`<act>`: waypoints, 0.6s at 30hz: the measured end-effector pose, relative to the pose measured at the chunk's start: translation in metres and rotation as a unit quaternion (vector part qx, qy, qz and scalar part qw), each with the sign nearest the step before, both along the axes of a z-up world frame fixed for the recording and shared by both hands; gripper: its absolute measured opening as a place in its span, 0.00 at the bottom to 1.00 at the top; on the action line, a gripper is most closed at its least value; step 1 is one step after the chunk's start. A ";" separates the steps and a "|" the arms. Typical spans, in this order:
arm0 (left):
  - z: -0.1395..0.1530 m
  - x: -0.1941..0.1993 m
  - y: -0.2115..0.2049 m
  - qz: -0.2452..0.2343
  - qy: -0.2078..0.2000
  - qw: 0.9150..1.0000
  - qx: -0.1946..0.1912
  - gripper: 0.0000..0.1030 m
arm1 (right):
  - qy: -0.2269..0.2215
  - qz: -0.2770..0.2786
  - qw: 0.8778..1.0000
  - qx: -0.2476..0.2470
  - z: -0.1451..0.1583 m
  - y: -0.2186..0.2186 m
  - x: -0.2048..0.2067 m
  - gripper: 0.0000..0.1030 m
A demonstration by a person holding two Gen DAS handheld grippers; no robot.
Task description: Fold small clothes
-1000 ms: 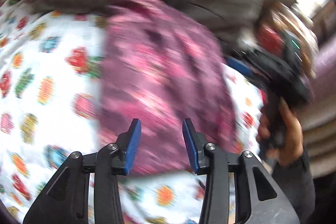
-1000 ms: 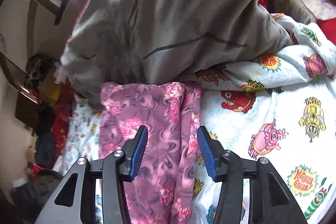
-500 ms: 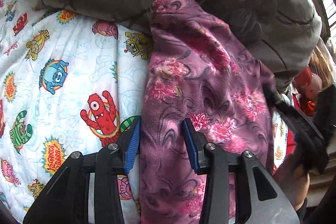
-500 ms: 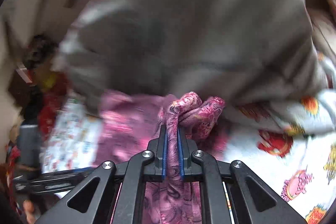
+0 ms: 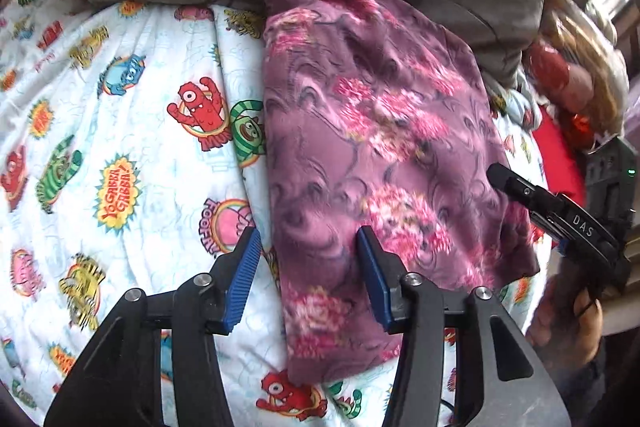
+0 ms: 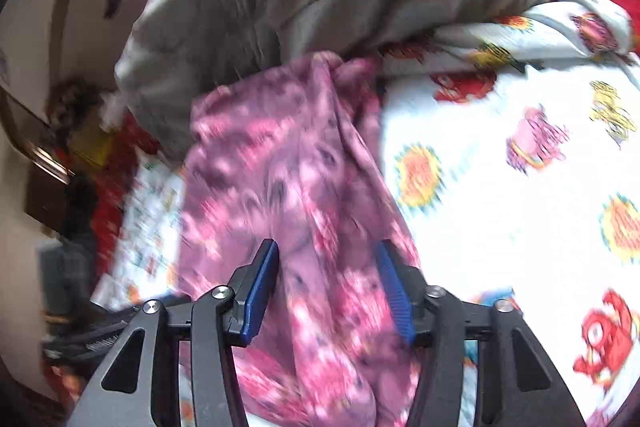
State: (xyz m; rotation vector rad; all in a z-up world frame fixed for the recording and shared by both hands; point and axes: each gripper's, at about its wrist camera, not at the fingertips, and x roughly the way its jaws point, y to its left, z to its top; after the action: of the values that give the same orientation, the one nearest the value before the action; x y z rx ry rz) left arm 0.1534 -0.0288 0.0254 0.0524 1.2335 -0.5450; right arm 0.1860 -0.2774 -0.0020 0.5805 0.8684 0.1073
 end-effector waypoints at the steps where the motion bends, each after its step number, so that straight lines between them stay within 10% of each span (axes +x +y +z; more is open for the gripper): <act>1: 0.003 -0.006 -0.003 -0.004 -0.012 1.000 0.011 0.47 | -0.019 0.001 1.000 -0.001 0.005 0.001 -0.009 0.16; 5: 0.000 -0.012 -0.014 -0.010 -0.023 0.999 0.029 0.47 | -0.076 0.003 0.997 0.029 0.026 0.018 -0.024 0.07; 9: -0.002 -0.008 -0.008 -0.002 -0.010 1.000 0.027 0.47 | -0.005 -0.016 0.999 -0.027 0.007 0.018 -0.012 0.09; 13: 0.005 -0.016 0.013 -0.005 -0.012 1.000 0.028 0.47 | -0.019 -0.033 0.999 -0.017 0.018 0.017 -0.030 0.25; 16: 0.008 -0.021 0.024 -0.011 0.009 1.000 -0.012 0.47 | -0.014 -0.048 0.998 -0.039 0.017 0.014 -0.054 0.63; 18: 0.003 -0.025 0.028 -0.015 0.041 0.998 -0.047 0.47 | 0.004 -0.047 0.998 -0.049 0.008 0.012 -0.064 0.63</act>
State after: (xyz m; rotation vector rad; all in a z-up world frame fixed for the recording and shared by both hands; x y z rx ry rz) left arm 0.1283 -0.0006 0.0281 -0.0305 1.2863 -0.6355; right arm 0.1221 -0.2653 0.0060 0.5303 0.8477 -0.0233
